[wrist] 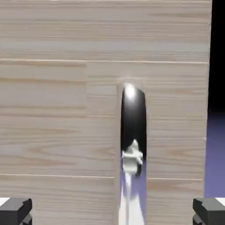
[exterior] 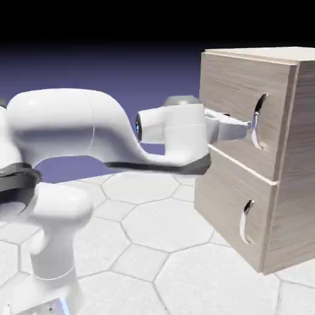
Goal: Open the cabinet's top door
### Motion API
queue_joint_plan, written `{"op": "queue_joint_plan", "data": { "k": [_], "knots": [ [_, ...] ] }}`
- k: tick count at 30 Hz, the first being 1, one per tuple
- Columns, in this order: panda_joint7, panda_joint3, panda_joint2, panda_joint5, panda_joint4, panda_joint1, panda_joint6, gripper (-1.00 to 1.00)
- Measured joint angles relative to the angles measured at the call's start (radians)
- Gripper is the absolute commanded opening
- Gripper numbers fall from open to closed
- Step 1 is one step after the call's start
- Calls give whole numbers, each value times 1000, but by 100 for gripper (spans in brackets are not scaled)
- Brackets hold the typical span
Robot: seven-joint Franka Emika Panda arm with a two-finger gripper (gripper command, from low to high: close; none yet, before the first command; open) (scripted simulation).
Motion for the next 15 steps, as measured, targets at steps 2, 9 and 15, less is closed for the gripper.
{"op": "queue_joint_plan", "data": {
  "k": [2,9,15],
  "knots": [
    [57,-29,-10,-77,12,27,-6,100],
    [74,-150,52,-100,152,212,-23,-100],
    [72,-35,74,-22,35,67,-103,-100]
  ]
}}
